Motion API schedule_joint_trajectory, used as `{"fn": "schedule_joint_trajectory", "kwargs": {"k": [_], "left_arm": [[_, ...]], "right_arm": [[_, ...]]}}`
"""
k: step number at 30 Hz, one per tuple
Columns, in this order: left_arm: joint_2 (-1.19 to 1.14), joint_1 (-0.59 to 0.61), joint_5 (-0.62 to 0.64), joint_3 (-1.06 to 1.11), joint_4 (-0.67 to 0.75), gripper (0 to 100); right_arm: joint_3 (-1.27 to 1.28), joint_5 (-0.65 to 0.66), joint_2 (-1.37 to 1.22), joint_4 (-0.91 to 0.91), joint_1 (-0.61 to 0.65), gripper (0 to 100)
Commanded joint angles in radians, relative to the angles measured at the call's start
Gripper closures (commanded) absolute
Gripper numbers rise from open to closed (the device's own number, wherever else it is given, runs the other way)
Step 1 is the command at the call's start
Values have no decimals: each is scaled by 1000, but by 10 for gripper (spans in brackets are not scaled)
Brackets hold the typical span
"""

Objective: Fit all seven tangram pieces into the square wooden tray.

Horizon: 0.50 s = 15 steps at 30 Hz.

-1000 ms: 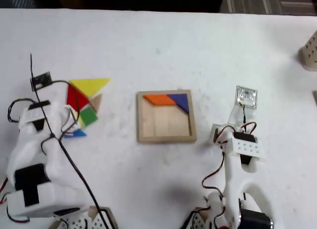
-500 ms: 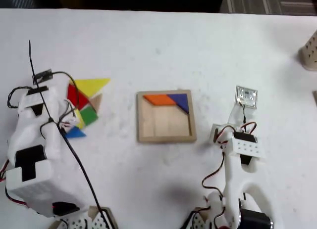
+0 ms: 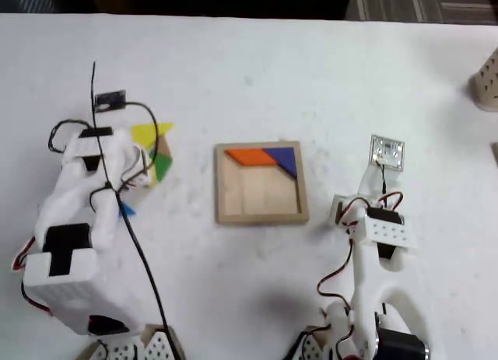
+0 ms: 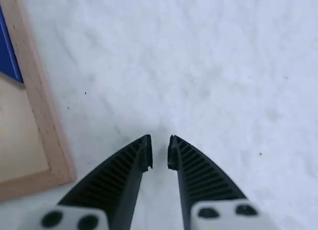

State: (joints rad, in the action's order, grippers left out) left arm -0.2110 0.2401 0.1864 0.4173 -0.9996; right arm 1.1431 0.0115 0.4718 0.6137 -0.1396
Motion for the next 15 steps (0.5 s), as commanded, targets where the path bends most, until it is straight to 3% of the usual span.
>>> {"fn": "schedule_joint_trajectory", "kwargs": {"k": [1, 6, 10, 15], "left_arm": [[88, 22, 29, -51, -58, 790], [229, 124, 143, 75, -143, 789], [274, 209, 170, 206, -23, 789], [280, 183, 144, 336, 92, 788]], "right_arm": [[-5, 15, 38, -13, 8, 939], [-5, 15, 36, -16, 10, 939], [-5, 17, 36, -16, 10, 939], [-5, 17, 36, -18, 10, 938]]}}
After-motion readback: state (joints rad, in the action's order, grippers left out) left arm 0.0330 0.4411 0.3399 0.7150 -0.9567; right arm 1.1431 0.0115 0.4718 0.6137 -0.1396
